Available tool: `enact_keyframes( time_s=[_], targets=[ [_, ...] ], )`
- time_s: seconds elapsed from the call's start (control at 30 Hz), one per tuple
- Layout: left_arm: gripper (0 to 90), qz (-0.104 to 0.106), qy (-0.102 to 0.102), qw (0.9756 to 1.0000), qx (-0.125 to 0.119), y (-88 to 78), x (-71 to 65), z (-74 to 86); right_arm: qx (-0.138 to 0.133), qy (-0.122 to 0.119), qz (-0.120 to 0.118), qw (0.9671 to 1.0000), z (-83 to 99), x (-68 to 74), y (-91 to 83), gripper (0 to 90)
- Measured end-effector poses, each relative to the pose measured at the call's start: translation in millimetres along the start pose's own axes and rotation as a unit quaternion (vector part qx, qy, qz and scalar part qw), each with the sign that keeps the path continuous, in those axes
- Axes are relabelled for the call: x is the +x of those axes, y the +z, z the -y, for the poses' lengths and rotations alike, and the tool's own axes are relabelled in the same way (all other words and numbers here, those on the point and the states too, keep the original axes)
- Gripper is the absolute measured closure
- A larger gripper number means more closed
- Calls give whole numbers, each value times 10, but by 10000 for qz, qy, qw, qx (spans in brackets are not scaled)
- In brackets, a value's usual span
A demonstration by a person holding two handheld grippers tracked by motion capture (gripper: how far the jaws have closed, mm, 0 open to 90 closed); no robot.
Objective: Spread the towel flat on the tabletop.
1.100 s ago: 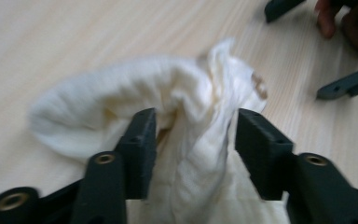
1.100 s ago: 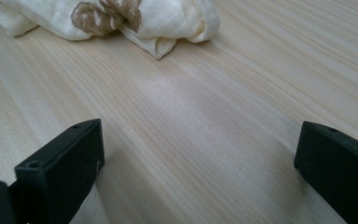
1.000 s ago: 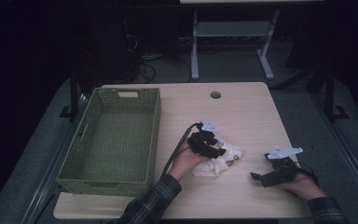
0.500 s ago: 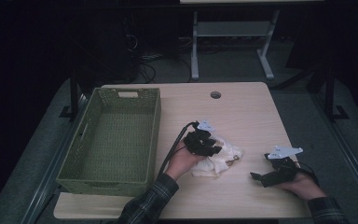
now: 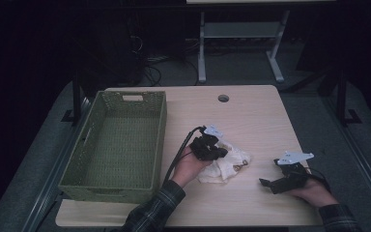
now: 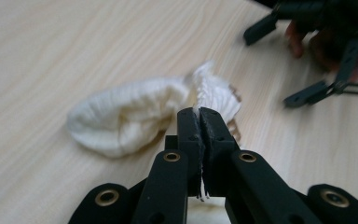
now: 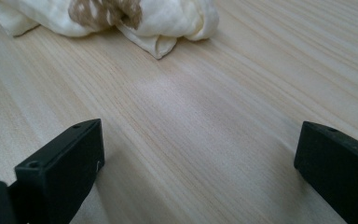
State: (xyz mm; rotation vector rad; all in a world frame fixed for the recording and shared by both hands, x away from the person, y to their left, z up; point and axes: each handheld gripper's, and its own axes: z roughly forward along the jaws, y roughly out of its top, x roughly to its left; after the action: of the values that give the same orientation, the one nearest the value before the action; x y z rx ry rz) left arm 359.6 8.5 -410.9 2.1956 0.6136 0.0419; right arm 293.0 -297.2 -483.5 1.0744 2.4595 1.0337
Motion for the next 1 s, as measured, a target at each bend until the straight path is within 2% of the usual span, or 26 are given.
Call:
enact_keyframes(
  time_s=[0.17,0.2,0.23,0.3,0.33,0.37,0.4,0.43,0.5,0.6,0.67,0.73,0.8,0.93,1.0],
  targets=[
    [876,-141,36,9992,-378,-189,-21,-139,-1,-2,2,10000,0,0,0,10],
    [875,-227,20,9983,-544,-271,-8,-185,-1,-24,-21,10000,0,-4,0,11],
    [875,-227,20,9983,-544,-271,-8,-185,-1,-24,-21,10000,0,-4,0,11],
    [875,-331,-23,9970,-699,-356,27,-214,90,-73,-67,9999,-19,-12,-4,11],
    [875,-353,-55,9966,-748,-382,42,-219,297,-100,-94,9995,-73,-10,-1,42],
    [875,-378,-107,9958,-826,-413,61,-220,297,-100,-94,9995,-73,-10,-1,42],
    [875,-407,-180,9948,-914,-448,86,-217,386,-187,-101,9990,-134,5,-23,173],
    [875,-441,-243,9940,-971,-489,120,-209,322,-216,-70,9992,-146,22,-30,200],
    [875,-452,-284,9935,-1008,-505,135,-205,290,-247,-78,9992,-171,46,-31,232],
    [875,-454,-349,9921,-1114,-541,159,-204,69,-317,-186,9993,-289,122,-7,355],
    [875,-460,-329,9921,-1117,-549,158,-207,-73,-384,-224,9990,-350,142,11,420],
    [875,-455,-332,9921,-1121,-547,149,-212,-208,-347,-264,9988,-416,154,36,465],
    [875,-442,-320,9922,-1119,-538,145,-214,-268,-320,-236,9988,-483,134,79,504],
    [875,-417,-300,9927,-1091,-531,141,-214,-251,-172,-357,9989,-586,52,198,539],
    [875,-415,-316,9924,-1115,-533,142,-215,-232,-179,-421,9987,-649,9,289,561]
  ],
)
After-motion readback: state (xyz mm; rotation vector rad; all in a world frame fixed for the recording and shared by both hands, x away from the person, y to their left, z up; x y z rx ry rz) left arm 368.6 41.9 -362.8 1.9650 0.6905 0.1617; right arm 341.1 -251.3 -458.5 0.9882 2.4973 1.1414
